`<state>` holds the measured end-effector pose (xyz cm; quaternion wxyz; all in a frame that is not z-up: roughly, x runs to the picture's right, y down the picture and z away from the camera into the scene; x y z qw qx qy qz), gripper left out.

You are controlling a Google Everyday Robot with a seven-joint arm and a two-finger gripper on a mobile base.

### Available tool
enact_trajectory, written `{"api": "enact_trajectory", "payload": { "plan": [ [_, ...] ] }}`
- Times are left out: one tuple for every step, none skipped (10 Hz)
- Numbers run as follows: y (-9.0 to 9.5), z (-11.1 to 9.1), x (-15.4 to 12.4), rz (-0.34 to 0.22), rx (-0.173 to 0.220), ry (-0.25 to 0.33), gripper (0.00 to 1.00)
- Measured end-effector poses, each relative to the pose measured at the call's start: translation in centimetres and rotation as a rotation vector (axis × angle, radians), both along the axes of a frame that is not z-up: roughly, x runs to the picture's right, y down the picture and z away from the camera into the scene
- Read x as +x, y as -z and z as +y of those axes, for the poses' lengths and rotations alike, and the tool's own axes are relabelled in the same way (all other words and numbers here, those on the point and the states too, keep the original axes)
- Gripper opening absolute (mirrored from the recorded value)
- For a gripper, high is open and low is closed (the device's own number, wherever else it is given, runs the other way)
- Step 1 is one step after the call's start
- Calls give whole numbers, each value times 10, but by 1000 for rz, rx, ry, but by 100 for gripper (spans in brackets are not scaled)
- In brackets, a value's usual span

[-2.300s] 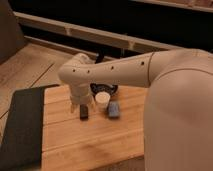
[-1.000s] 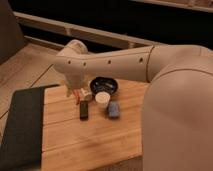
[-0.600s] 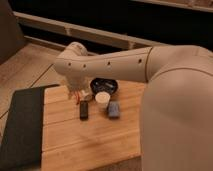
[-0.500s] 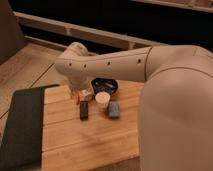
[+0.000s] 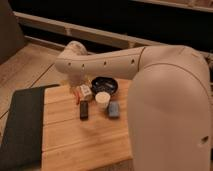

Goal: Place the pepper in the ceramic bowl

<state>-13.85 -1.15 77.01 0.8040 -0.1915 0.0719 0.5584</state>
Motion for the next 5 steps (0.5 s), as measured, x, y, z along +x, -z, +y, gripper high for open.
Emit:
{"api": "enact_trajectory", "payload": {
  "plan": [
    [-13, -5, -5, -52, 3, 2, 65],
    [-25, -8, -7, -93, 2, 5, 65],
    [-35, -10, -7, -123, -2, 16, 65],
    [-48, -11, -7, -166, -11, 49, 65],
    [-59, -9, -6, -191, -29, 85, 65]
  ]
}}
